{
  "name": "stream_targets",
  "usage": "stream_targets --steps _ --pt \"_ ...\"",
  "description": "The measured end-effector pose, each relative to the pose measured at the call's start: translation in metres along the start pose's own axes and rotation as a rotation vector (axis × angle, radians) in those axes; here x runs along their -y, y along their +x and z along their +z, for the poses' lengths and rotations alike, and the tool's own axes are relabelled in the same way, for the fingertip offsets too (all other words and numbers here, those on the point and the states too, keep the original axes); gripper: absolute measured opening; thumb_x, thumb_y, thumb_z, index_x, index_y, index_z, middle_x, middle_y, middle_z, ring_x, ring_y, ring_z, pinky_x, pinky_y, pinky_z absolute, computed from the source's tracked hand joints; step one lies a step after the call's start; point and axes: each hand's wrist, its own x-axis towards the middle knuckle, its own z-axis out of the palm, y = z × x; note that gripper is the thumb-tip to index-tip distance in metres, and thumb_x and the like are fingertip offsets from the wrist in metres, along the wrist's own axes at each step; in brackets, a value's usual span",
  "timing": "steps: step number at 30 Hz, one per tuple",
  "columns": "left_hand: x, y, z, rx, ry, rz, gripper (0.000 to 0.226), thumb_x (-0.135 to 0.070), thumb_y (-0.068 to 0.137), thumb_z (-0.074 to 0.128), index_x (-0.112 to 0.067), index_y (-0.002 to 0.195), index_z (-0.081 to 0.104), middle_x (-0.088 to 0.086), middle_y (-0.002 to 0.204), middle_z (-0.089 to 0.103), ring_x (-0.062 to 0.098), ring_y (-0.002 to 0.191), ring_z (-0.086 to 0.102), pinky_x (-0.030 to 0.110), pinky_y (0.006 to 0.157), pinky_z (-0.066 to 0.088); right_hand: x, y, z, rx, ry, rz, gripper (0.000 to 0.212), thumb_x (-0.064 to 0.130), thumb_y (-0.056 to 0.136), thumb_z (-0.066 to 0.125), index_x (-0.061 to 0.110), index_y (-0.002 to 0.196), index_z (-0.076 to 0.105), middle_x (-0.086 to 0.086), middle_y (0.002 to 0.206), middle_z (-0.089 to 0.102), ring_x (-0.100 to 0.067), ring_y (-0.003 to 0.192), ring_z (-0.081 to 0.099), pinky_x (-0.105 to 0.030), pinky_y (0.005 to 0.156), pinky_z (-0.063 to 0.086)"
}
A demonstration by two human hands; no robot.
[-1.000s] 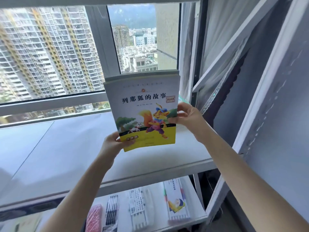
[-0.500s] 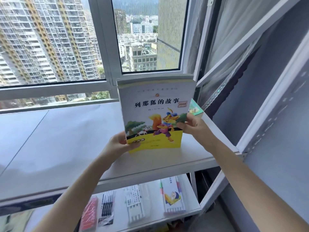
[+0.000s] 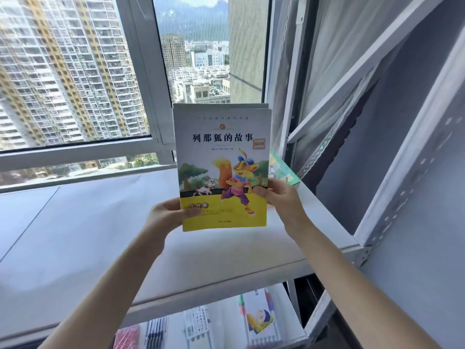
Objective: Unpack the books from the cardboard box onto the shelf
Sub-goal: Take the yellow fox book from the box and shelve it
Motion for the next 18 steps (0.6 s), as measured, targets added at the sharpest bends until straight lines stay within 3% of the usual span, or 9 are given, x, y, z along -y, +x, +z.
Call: stream_targets --steps 2,4,7,9,10,12,14,16,18 --pt "-0.018 0.015 0.009 0.011 -0.074 -0.052 0.023 -0.005 0.071 0.076 -0.011 0.093 0.074 0.004 0.087 0.077 0.017 0.077 0.074 0.018 0.063 0.057 0.01 0.02 -0.001 -0.049 0.03 0.021 0.013 0.015 0.079 0.072 0.015 0.092 0.073 -0.006 0.092 0.073 -0.018 0.083 0.066 -0.031 0.078 0.052" --pt "-0.034 0.031 0.022 0.034 -0.122 -0.096 0.023 -0.007 0.073 0.076 -0.007 0.095 0.072 0.006 0.09 0.077 0.019 0.08 0.074 0.02 0.067 0.059 0.021 0.046 -0.009 -0.093 0.014 0.021 0.008 0.022 0.079 0.073 0.017 0.085 0.073 -0.001 0.084 0.074 -0.012 0.075 0.067 -0.022 0.073 0.052" --pt "-0.048 0.056 0.05 0.052 -0.201 -0.166 0.025 -0.008 0.077 0.073 0.0 0.1 0.067 0.011 0.092 0.075 0.02 0.078 0.072 0.023 0.074 0.059 0.033 0.088 -0.035 -0.107 -0.168 0.085 0.023 0.036 0.075 0.075 0.016 0.087 0.072 -0.001 0.087 0.072 -0.013 0.08 0.066 -0.02 0.077 0.049" --pt "-0.051 0.072 0.072 0.059 -0.274 -0.237 0.023 -0.007 0.081 0.069 0.001 0.102 0.064 0.01 0.085 0.072 0.014 0.064 0.071 0.02 0.064 0.059 0.033 0.111 -0.053 -0.089 -0.248 0.162 0.037 0.039 0.072 0.077 0.01 0.095 0.073 -0.006 0.089 0.072 -0.02 0.086 0.065 -0.03 0.084 0.047" --pt "-0.05 0.078 0.083 0.063 -0.293 -0.278 0.023 -0.007 0.083 0.068 0.0 0.104 0.064 0.008 0.081 0.07 0.011 0.055 0.068 0.017 0.055 0.057 0.029 0.123 -0.062 -0.095 -0.276 0.209 0.035 0.039 0.072 0.077 0.01 0.091 0.074 -0.002 0.082 0.072 -0.017 0.081 0.065 -0.029 0.081 0.047" --pt "-0.043 0.088 0.101 0.05 -0.303 -0.356 0.026 -0.009 0.085 0.066 -0.003 0.109 0.061 0.005 0.067 0.065 0.006 0.038 0.059 0.013 0.037 0.047 0.017 0.138 -0.075 -0.084 -0.322 0.297 0.024 0.038 0.071 0.077 0.014 0.066 0.075 0.009 0.058 0.068 -0.006 0.058 0.062 -0.018 0.064 0.045" --pt "-0.033 0.099 0.113 0.007 -0.294 -0.405 0.026 -0.013 0.084 0.069 -0.005 0.106 0.058 0.004 0.063 0.057 0.005 0.031 0.051 0.013 0.031 0.04 0.003 0.147 -0.086 -0.071 -0.349 0.403 0.031 0.04 0.064 0.08 0.011 0.058 0.07 0.005 0.051 0.066 -0.009 0.047 0.06 -0.018 0.055 0.044" --pt "-0.027 0.109 0.119 -0.02 -0.276 -0.412 0.032 -0.017 0.078 0.074 -0.004 0.104 0.059 0.009 0.077 0.056 0.01 0.047 0.057 0.016 0.051 0.053 -0.011 0.152 -0.096 -0.078 -0.358 0.464 0.043 0.045 0.056 0.084 0.006 0.065 0.069 -0.008 0.066 0.069 -0.019 0.059 0.061 -0.024 0.065 0.044" --pt "-0.022 0.115 0.12 -0.028 -0.227 -0.397 0.042 -0.019 0.074 0.079 -0.001 0.108 0.062 0.013 0.094 0.057 0.019 0.08 0.057 0.03 0.089 0.054 -0.017 0.154 -0.102 -0.094 -0.343 0.497 0.048 0.049 0.052 0.083 0.004 0.063 0.071 -0.018 0.081 0.068 -0.026 0.071 0.06 -0.034 0.074 0.043"
